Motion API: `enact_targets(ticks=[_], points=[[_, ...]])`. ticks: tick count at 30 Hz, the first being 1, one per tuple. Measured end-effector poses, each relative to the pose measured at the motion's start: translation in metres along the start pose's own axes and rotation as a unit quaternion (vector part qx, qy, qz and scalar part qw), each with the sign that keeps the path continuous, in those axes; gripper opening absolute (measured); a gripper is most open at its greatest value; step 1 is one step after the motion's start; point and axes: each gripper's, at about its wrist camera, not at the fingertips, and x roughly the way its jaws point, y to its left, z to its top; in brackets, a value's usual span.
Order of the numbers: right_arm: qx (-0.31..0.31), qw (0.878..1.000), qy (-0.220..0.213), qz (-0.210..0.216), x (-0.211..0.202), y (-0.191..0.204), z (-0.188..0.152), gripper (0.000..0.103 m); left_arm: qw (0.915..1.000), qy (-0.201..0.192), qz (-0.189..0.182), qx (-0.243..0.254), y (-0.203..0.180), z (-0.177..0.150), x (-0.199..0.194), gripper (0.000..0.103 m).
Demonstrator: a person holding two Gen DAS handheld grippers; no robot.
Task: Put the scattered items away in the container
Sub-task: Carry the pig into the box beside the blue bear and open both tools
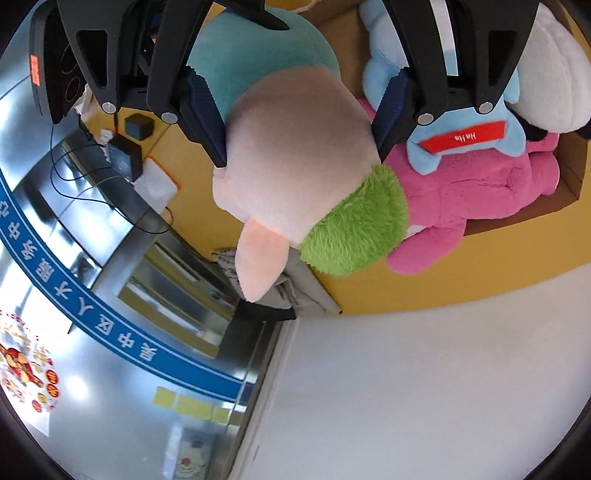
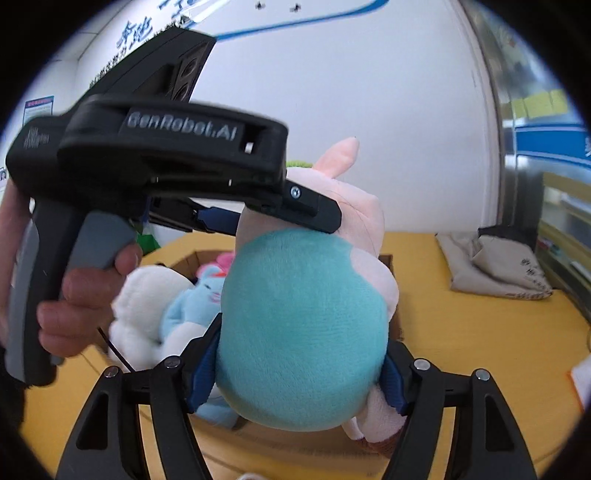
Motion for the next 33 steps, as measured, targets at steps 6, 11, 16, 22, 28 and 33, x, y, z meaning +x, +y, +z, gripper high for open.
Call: enact_targets(ticks=[6,11,16,22,28,33], points=[[-0.012,0.993,0.110,-0.040,0.056,-0.007,-0.046,0.074,0.9953,0.092,0.022,0.020,0.022,-0.025,0.094,0.083],[0.015,0.994,0.102,-0.044,0.020,-0.019,-0.038,0.078,0.9957,0.087,0.029,0.015,0.019,-0.028,0.104,0.084],[0.037,0.995,0.092,-0.020,0.015,-0.028,-0.013,0.073,0.9958,0.086,0.030,0.004,0.015,-0.031,0.103,0.084],[0.051,0.987,0.147,-0.039,0.051,-0.035,-0.027,0.047,0.9967,0.026,0.072,0.027,-0.007,-0.037,0.049,0.079],[0.059,0.985,0.155,-0.048,0.039,-0.029,-0.026,0.059,0.9851,0.065,0.140,0.076,-0.017,-0.048,0.059,0.078],[0.040,0.988,0.140,-0.047,-0.010,-0.012,-0.031,0.082,0.9934,0.026,0.112,0.010,-0.004,-0.081,0.005,0.079]])
